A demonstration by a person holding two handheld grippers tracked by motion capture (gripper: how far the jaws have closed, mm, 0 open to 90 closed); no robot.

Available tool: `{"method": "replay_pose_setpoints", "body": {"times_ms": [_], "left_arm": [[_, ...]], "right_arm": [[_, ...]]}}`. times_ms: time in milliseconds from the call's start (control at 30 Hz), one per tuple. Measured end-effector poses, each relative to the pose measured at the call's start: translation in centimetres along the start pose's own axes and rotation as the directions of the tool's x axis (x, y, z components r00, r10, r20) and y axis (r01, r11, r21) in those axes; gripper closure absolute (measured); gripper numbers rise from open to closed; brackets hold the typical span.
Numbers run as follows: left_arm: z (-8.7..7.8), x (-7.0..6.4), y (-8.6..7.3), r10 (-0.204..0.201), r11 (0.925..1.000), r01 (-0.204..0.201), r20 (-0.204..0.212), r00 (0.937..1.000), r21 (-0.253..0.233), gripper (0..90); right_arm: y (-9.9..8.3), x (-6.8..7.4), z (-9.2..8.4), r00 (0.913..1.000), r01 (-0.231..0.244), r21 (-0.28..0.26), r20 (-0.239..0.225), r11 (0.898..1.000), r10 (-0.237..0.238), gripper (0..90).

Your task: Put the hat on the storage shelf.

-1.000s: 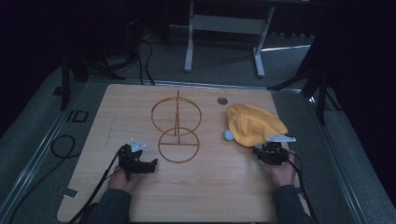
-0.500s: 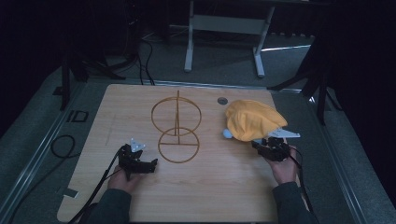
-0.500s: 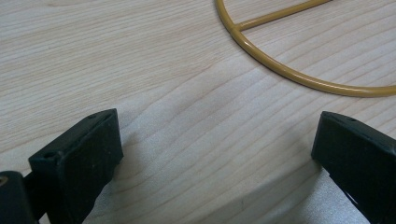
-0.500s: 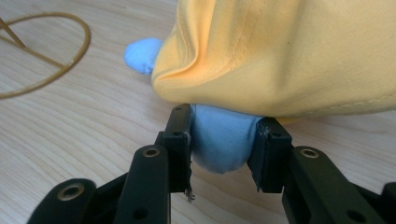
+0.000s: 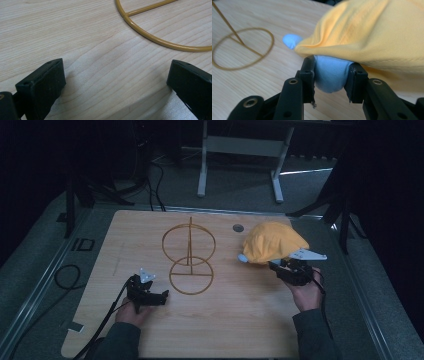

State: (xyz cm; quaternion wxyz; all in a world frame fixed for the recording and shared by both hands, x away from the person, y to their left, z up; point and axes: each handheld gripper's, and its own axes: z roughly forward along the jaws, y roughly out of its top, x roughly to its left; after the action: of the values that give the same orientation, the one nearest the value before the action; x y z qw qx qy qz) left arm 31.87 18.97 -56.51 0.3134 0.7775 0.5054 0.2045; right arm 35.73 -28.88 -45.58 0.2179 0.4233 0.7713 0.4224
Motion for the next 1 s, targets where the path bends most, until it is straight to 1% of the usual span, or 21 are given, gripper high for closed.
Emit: {"method": "replay_pose_setpoints", "body": {"times_ms": [33, 133, 167, 200, 233, 267, 300, 367, 433, 500, 533, 567, 600, 633, 667, 767, 833, 933, 967, 1000], "left_arm": [[0.0, 0.0, 0.0, 0.000, 1.0000, 0.000, 0.000, 1.0000, 0.000, 1.9], [0.0, 0.0, 0.0, -0.004, 1.0000, 0.004, 0.000, 1.0000, -0.003, 1.9], [0.0, 0.0, 0.0, 0.000, 1.0000, 0.000, 0.000, 1.0000, 0.000, 1.9], [0.0, 0.0, 0.0, -0.001, 1.0000, 0.001, 0.000, 1.0000, -0.001, 1.9], [0.0, 0.0, 0.0, -0.003, 1.0000, 0.003, 0.000, 1.0000, -0.002, 1.9], [0.0, 0.0, 0.0, -0.003, 1.0000, 0.003, 0.000, 1.0000, -0.002, 1.9], [0.0, 0.0, 0.0, -0.003, 1.0000, 0.003, 0.000, 1.0000, -0.001, 1.9], [0.0, 0.0, 0.0, -0.004, 1.0000, 0.004, 0.000, 1.0000, -0.002, 1.9], [0.0, 0.0, 0.0, -0.003, 1.0000, 0.003, 0.000, 1.0000, -0.003, 1.9], [0.0, 0.0, 0.0, -0.003, 1.0000, 0.003, 0.000, 1.0000, -0.002, 1.9], [0.0, 0.0, 0.0, -0.003, 1.0000, 0.003, 0.000, 1.0000, -0.002, 1.9], [0.0, 0.0, 0.0, -0.003, 1.0000, 0.003, 0.000, 1.0000, -0.002, 1.9], [0.0, 0.0, 0.0, -0.003, 1.0000, 0.003, 0.000, 1.0000, -0.002, 1.9], [0.0, 0.0, 0.0, -0.003, 1.0000, 0.003, 0.000, 1.0000, -0.002, 1.9], [0.0, 0.0, 0.0, 0.000, 1.0000, 0.000, 0.000, 1.0000, 0.000, 1.9], [0.0, 0.0, 0.0, 0.000, 1.0000, 0.000, 0.000, 1.0000, 0.000, 1.9], [0.0, 0.0, 0.0, 0.000, 1.0000, 0.000, 0.000, 1.0000, 0.000, 1.9], [0.0, 0.0, 0.0, 0.000, 1.0000, 0.000, 0.000, 1.0000, 0.000, 1.9], [0.0, 0.0, 0.0, 0.000, 1.0000, 0.000, 0.000, 1.0000, 0.000, 1.9], [0.0, 0.0, 0.0, 0.000, 1.0000, 0.000, 0.000, 1.0000, 0.000, 1.9]], "right_arm": [[0.0, 0.0, 0.0, 1.0000, 0.000, 0.000, 0.000, 1.000, 0.000, 64.1], [0.7, 0.3, -1.0, 0.9985, -0.032, -0.044, -0.046, 0.999, 0.030, 64.3], [1.1, 0.7, -1.7, 0.9975, -0.035, -0.063, -0.064, 0.997, 0.030, 64.3], [1.1, 0.7, -1.7, 0.9975, -0.035, -0.063, -0.064, 0.997, 0.030, 64.3], [1.4, 0.9, -2.2, 0.9941, -0.045, -0.072, -0.102, 0.996, 0.038, 64.3], [1.5, 0.9, -2.4, 0.9925, -0.053, -0.081, -0.114, 0.995, 0.044, 64.2], [1.6, 0.8, -2.5, 0.9922, -0.056, -0.081, -0.116, 0.995, 0.046, 64.1], [1.6, 0.7, -2.5, 0.9921, -0.059, -0.078, -0.116, 0.995, 0.049, 64.0], [1.4, 0.1, -2.4, 0.9917, -0.086, -0.074, -0.102, 0.994, 0.078, 63.7], [1.2, -0.4, -2.3, 0.9896, -0.118, -0.073, -0.092, 0.990, 0.111, 62.7], [1.2, -0.4, -2.3, 0.9896, -0.118, -0.073, -0.092, 0.990, 0.111, 62.7], [1.1, -0.7, -2.2, 0.9886, -0.132, -0.073, -0.083, 0.989, 0.126, 61.9], [0.9, -1.0, -2.2, 0.9863, -0.154, -0.074, -0.071, 0.985, 0.149, 61.2], [0.9, -1.0, -2.2, 0.9863, -0.154, -0.074, -0.071, 0.985, 0.149, 61.2], [0.5, -1.8, -2.2, 0.9808, -0.190, -0.068, -0.058, 0.979, 0.186, 58.5], [0.0, -2.3, -2.4, 0.9783, -0.202, -0.067, -0.059, 0.977, 0.198, 55.7], [-0.2, -2.4, -2.7, 0.9798, -0.196, -0.064, -0.054, 0.978, 0.193, 53.3], [-0.5, -2.4, -3.1, 0.9841, -0.177, -0.049, -0.028, 0.983, 0.176, 47.2], [-0.5, -2.4, -3.1, 0.9841, -0.177, -0.049, -0.028, 0.983, 0.176, 47.2], [-0.8, -2.5, -3.5, 0.9837, -0.179, -0.048, -0.029, 0.983, 0.177, 46.5]]}}
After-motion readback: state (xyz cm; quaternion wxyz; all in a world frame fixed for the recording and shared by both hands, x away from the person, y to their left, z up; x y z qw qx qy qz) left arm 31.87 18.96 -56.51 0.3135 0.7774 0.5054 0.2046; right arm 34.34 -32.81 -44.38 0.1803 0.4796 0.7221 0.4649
